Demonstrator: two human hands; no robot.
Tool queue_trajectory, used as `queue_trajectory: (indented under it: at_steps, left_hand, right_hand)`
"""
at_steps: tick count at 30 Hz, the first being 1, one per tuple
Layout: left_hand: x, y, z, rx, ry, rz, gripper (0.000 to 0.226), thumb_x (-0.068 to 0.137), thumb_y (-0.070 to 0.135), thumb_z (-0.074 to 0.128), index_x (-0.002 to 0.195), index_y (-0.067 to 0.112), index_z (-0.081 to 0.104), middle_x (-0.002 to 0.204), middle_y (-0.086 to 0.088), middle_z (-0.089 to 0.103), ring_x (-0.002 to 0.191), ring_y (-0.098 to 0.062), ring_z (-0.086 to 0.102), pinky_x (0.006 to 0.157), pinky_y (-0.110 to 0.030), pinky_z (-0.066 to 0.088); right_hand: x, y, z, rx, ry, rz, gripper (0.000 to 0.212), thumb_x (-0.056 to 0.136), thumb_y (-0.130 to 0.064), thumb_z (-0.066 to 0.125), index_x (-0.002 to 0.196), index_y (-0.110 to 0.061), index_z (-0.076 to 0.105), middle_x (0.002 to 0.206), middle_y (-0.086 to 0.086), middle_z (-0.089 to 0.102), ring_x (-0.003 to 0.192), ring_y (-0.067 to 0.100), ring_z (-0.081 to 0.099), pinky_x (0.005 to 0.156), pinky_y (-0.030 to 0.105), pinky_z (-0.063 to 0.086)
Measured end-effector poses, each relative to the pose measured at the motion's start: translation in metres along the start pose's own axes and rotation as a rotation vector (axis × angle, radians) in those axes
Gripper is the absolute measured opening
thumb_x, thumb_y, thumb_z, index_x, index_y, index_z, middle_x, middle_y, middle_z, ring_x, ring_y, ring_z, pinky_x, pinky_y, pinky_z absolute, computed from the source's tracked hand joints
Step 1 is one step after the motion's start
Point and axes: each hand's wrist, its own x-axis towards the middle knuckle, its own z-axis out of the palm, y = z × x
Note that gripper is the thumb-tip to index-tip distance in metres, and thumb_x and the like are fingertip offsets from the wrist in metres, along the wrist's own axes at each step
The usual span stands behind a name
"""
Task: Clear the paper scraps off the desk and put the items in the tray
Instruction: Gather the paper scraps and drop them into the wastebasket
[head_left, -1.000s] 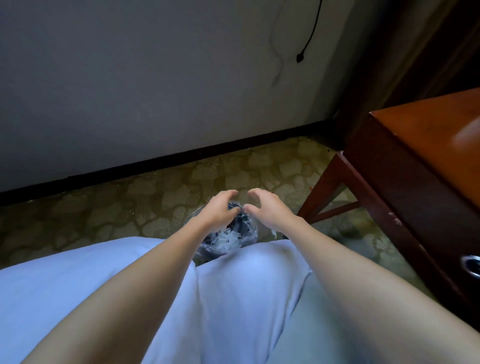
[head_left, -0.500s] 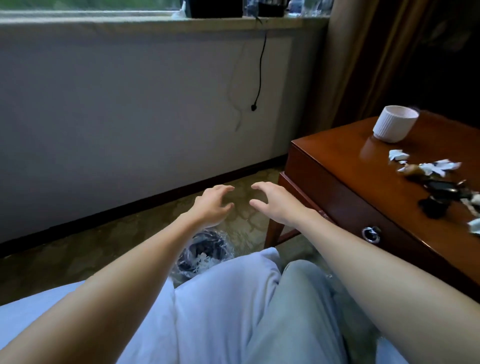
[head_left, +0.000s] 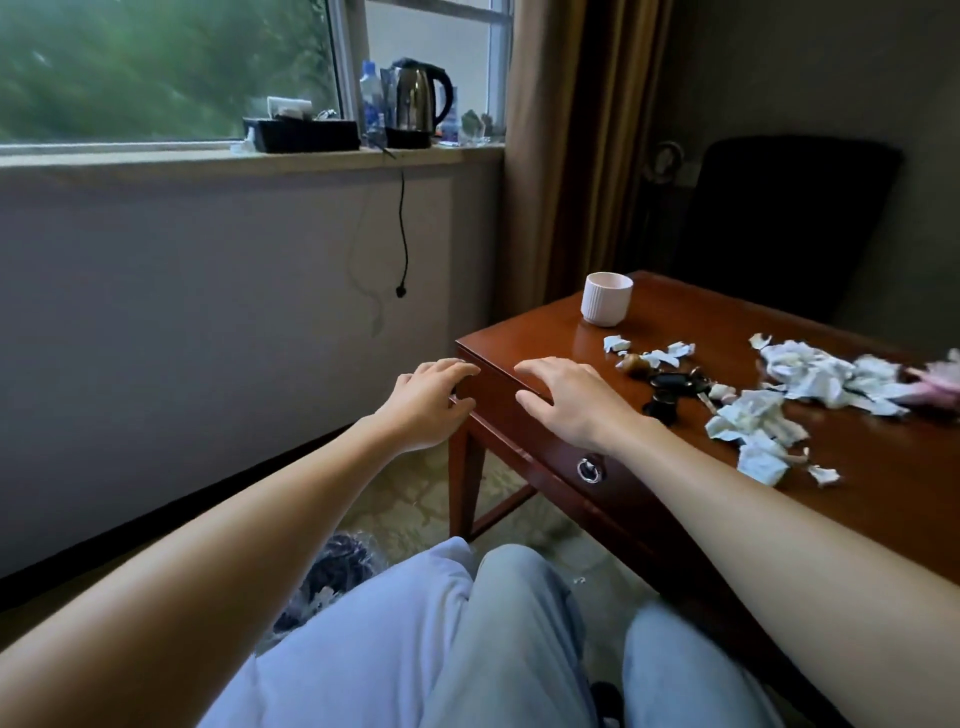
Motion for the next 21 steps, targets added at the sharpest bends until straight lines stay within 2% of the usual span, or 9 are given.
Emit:
queue_trajectory:
  at_steps: [9,14,21]
  left_hand:
    - [0.043,0.080,0.030,-0.033,-0.041,0.165,0.048,0.096,0.037,0.051,0.143,0.031,0.043,0.152,0.006,0.039,0.142,-0.019,0.030,0.112,-0.045,0.025]
    - [0.078,0.109,0.055,-0.052,-0.091,0.197,0.046,0.097,0.032,0.048,0.143,0.033,0.041,0.154,0.005,0.037,0.142,-0.022,0.030,0.113,-0.045,0.026]
    - [0.136,0.123,0.081,-0.095,-0.132,0.153,0.050,0.099,0.017,0.043,0.146,0.031,0.037,0.159,0.001,0.027,0.145,-0.026,0.026,0.117,-0.048,0.025]
  right_hand:
    - [-0.045,0.073,-0.039,-0.073,0.035,0.155,0.045,0.101,-0.039,0.044,0.144,-0.024,0.043,0.152,-0.002,0.041,0.143,0.019,0.030,0.117,0.040,0.019]
    - [-0.038,0.119,-0.047,-0.065,0.081,0.224,0.039,0.100,-0.040,0.044,0.137,-0.029,0.049,0.141,-0.005,0.051,0.132,0.019,0.043,0.111,0.040,0.029]
    - [-0.001,0.171,-0.049,-0.050,0.086,0.308,0.042,0.101,-0.036,0.043,0.142,-0.027,0.044,0.150,-0.002,0.042,0.138,0.020,0.037,0.113,0.041,0.028]
